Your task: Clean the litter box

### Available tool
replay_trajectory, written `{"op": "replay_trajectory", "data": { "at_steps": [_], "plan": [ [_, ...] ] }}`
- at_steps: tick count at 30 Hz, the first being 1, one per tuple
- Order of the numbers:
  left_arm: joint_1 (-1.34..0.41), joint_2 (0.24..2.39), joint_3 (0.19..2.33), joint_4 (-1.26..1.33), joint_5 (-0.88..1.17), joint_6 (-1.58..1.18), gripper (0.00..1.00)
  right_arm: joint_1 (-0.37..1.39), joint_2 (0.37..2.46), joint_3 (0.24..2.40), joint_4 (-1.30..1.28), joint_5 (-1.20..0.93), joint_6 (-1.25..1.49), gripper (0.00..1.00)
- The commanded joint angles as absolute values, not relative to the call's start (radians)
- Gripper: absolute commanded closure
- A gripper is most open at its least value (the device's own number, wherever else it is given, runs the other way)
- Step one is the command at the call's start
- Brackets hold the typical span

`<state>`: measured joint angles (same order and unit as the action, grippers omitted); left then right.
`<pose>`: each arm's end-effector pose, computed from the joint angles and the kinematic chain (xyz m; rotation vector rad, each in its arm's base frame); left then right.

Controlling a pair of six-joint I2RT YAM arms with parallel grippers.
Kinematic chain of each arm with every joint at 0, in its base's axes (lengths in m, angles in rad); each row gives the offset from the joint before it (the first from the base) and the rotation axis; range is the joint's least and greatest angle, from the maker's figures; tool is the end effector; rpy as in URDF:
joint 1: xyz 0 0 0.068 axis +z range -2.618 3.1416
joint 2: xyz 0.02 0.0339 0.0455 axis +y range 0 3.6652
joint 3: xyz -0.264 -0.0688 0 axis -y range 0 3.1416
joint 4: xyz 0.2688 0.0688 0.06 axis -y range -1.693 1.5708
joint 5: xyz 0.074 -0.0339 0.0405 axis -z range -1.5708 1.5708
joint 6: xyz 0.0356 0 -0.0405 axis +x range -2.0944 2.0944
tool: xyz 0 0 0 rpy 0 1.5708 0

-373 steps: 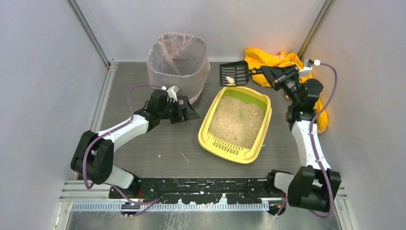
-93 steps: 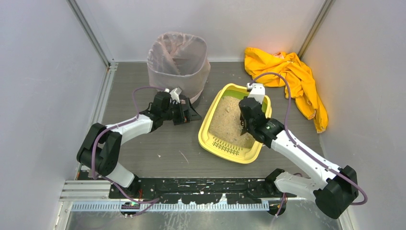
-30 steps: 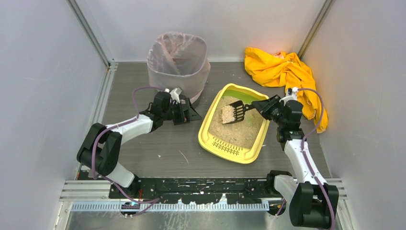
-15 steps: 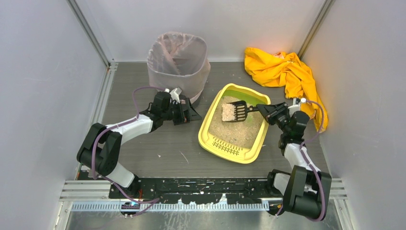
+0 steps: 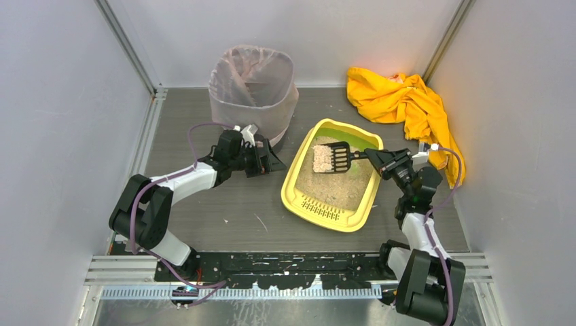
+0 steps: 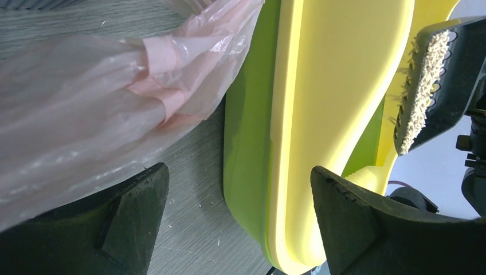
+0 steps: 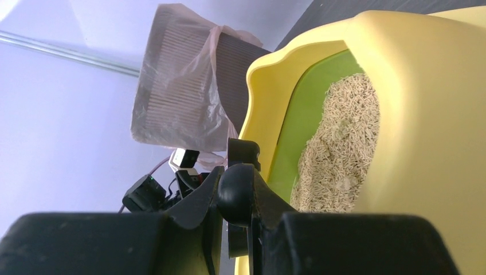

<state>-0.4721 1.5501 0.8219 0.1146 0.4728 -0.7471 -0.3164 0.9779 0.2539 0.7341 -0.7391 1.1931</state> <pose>0.2968 -0.1697 0.1825 -0.0312 2.3700 -1.1632 0.2108 -0.0438 0.2004 0.6369 1.5864 1.2409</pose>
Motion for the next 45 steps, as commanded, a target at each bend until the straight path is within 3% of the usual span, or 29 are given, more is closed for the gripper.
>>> {"op": "replay_trajectory", "data": {
  "at_steps": [1, 7, 26, 35, 39, 42, 45],
  "plan": [
    [-0.475, 1.538, 0.839, 0.162, 0.486, -0.730, 0.08, -0.325, 0.879, 0.310, 0.684, -0.751, 1.183, 0.99],
    [-0.475, 1.539, 0.837, 0.175, 0.506, -0.744, 0.08, -0.397, 0.796, 0.312, 0.585, -0.756, 1.169, 0.99],
    [-0.475, 1.572, 0.839, 0.192, 0.516, -0.756, 0.08, -0.517, 1.229, 0.143, 1.425, -0.825, 1.655, 0.99],
    [-0.476, 1.579, 0.845, 0.185, 0.521, -0.753, 0.08, -0.565, 1.162, 0.160, 1.421, -0.838, 1.695, 0.99],
    [-0.475, 1.581, 0.847, 0.187, 0.523, -0.754, 0.08, -0.496, 1.118, 0.144, 1.301, -0.816, 1.590, 0.99],
    [-0.476, 1.589, 0.847, 0.188, 0.526, -0.757, 0.08, -0.592, 1.075, 0.128, 1.258, -0.859, 1.589, 0.99],
    [-0.477, 1.589, 0.845, 0.194, 0.527, -0.760, 0.07, -0.567, 1.043, 0.139, 1.193, -0.849, 1.550, 0.99]
  ]
}}
